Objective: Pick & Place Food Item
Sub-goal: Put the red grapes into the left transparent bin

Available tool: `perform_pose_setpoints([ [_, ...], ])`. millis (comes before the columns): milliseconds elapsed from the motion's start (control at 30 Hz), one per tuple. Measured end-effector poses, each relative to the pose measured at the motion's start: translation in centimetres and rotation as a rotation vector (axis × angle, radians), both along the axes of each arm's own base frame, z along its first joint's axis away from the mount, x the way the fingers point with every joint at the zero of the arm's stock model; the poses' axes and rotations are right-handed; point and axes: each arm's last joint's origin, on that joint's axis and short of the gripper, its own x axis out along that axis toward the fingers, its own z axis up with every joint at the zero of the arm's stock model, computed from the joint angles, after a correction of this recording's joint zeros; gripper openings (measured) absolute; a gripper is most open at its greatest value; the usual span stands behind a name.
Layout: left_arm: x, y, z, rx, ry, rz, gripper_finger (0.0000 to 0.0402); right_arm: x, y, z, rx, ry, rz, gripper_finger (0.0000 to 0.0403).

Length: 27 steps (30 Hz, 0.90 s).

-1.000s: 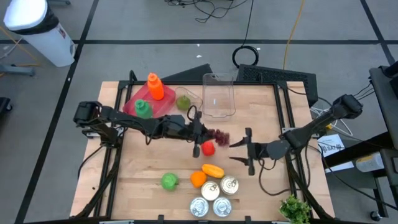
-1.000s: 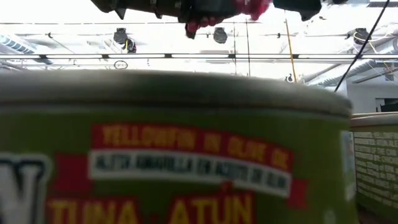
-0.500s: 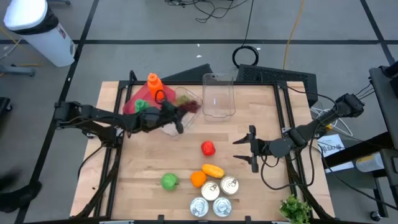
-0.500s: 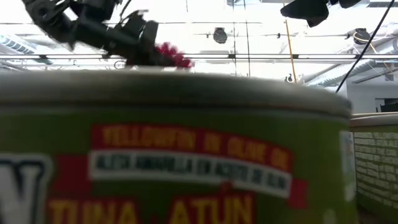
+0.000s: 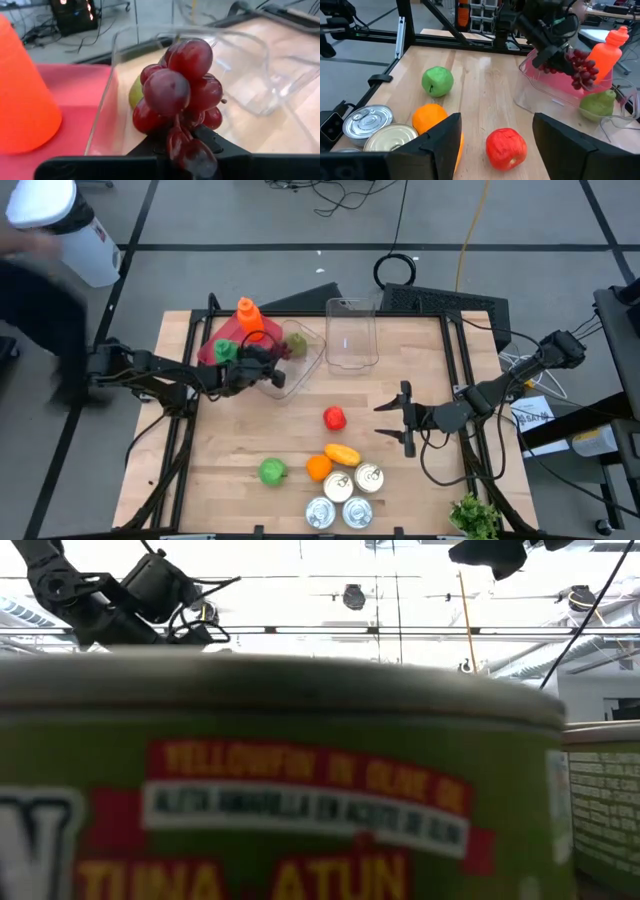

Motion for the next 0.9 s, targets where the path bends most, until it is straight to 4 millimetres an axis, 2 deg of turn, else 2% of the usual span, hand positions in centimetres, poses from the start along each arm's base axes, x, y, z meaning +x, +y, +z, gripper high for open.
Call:
perform_pose_setpoints([
  [167,-0.37,0.24,-0.49,-0.019,0.053,0.02,0.0049,0.0,0.0,0.0,-0.001,0.0,0.0,0.023],
  [400,-0.37,0.31,-0.47,-0.054,0.01,0.048,0.0078,0.0,0.0,0.0,-0.002,0.0,0.001,0.0232],
  [800,-0.5,0.25,-0.72,-0.088,0.019,0.059,0.0211,0.0,0.01,0.0,-0.002,0.001,0.004,0.023],
  [900,-0.48,0.24,-0.71,-0.089,0.017,0.055,0.0231,0.0,0.01,0.0,-0.001,0.001,0.004,0.0232],
])
